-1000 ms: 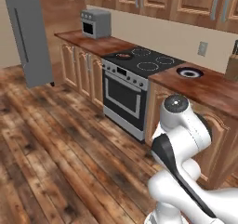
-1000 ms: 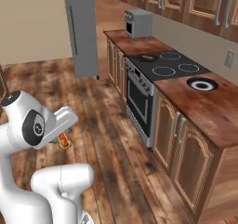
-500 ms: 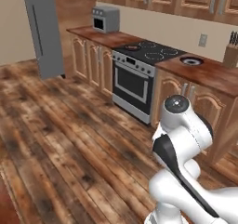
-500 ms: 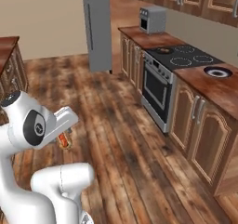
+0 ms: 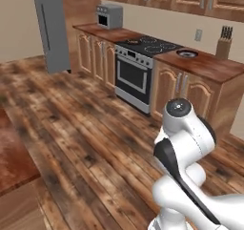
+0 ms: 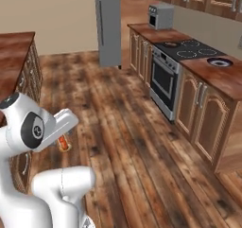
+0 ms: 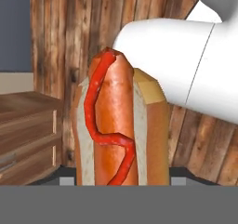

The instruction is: Place the cold items (bell pepper and lemon) from the fridge in one tupperware on the dining counter. Place the warm items (kebab skewer and hot dog) in the stove area in another tupperware.

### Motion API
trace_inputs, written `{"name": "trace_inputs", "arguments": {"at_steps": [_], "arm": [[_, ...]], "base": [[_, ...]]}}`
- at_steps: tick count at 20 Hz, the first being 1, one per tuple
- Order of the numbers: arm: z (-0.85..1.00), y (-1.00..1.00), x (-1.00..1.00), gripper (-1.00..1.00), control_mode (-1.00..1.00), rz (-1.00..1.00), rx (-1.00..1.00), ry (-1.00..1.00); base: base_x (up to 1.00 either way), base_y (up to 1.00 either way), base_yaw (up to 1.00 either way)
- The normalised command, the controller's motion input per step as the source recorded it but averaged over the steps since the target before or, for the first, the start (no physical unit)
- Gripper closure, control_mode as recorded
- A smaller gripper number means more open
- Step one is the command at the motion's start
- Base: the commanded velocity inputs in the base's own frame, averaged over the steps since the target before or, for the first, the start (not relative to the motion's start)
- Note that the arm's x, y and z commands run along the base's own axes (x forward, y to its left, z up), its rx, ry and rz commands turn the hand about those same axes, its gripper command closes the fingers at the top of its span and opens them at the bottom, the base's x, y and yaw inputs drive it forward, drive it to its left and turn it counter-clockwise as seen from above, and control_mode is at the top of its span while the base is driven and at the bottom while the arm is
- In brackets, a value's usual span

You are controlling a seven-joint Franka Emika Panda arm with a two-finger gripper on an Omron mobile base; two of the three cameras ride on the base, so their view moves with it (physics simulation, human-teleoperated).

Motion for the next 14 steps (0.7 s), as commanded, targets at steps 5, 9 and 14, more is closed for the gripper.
{"name": "trace_inputs", "arguments": {"at_steps": [5,9,14], "arm": [[0.0,0.0,0.0,1.0,1.0,0.0,0.0,0.0],[0.0,0.0,0.0,1.0,1.0,0.0,0.0,0.0],[0.0,0.0,0.0,1.0,1.0,0.0,0.0,0.0]], "base": [[-1.0,0.54,0.02],[-0.98,1.0,-0.02],[-0.85,1.0,-0.07]]}}
